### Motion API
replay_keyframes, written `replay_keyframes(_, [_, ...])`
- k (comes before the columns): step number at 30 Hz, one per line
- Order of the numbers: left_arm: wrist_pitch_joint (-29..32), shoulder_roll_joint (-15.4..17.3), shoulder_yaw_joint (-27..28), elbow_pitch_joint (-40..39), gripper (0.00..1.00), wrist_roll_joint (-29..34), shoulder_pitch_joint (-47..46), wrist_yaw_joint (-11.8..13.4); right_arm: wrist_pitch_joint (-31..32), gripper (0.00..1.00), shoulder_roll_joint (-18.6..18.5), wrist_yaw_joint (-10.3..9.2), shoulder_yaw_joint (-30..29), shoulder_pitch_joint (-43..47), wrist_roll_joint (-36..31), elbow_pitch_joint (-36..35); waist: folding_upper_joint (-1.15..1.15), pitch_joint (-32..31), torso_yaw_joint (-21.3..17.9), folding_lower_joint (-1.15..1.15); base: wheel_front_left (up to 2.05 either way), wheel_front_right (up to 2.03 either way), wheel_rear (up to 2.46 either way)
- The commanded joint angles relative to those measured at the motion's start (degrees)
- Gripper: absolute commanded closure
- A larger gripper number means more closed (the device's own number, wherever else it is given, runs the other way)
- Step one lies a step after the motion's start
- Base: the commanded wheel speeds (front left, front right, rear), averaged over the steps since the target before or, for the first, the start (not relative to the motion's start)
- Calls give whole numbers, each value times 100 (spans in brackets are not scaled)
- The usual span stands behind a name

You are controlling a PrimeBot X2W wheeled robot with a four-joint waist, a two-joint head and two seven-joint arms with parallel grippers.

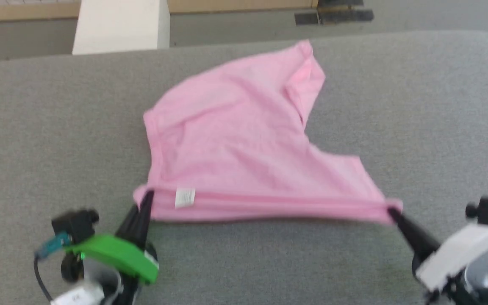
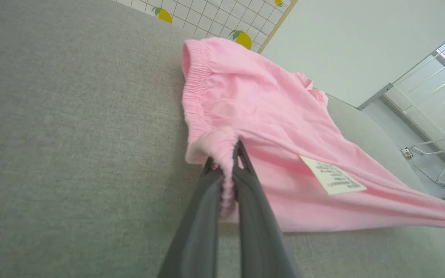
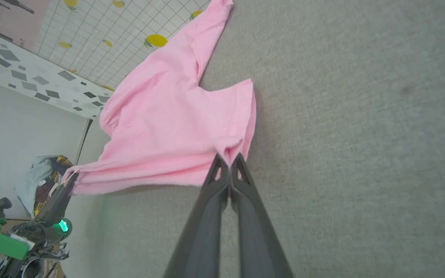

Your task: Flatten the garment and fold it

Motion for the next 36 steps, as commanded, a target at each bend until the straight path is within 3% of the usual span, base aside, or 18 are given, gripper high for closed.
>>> replay_keyframes(1, [15, 133, 14, -45, 100, 79, 250, 119, 225, 100, -42, -9, -51, 268, 72, -122, 0, -430, 37, 0, 0, 0, 0])
replay_keyframes(10, [642, 324, 119, -528, 100, -194, 1538, 846, 2304, 100, -41, -9, -408, 1740, -91, -872, 0, -716, 59, 0, 0, 0, 0])
replay_keyframes(14, [873, 421, 171, -872, 100, -269, 1887, 1104, 2801, 100, 40, -9, -570, 1863, -101, -1193, 0, -725, 36, 0, 0, 0, 0])
replay_keyframes(20, [1048, 413, 323, -1549, 100, -482, 1735, 1224, 2432, 100, 66, -9, -585, 1080, -364, -1484, 0, -596, 17, 0, 0, 0, 0])
replay_keyframes(25, [1398, 461, 329, -1734, 100, -498, 950, 1338, 2032, 100, 68, -9, -486, -116, -661, -1099, 0, -231, 26, 0, 0, 0, 0])
replay_keyframes(30, [1658, 482, 341, -1330, 100, -517, -17, 1326, 1417, 100, 69, -9, -411, -1558, -1218, -129, 0, 250, 63, 0, 0, 0, 0])
replay_keyframes(31, [1696, 478, 379, -1006, 100, -547, -467, 1259, 1078, 100, 69, -9, -272, -2256, -1590, 481, 0, 514, 100, 0, 0, 0, 0])
replay_keyframes(36, [1628, 489, 444, -613, 100, -495, -1001, 1233, 539, 100, 69, -9, -66, -3428, -1970, 1680, 0, 969, 132, 0, 0, 0, 0])
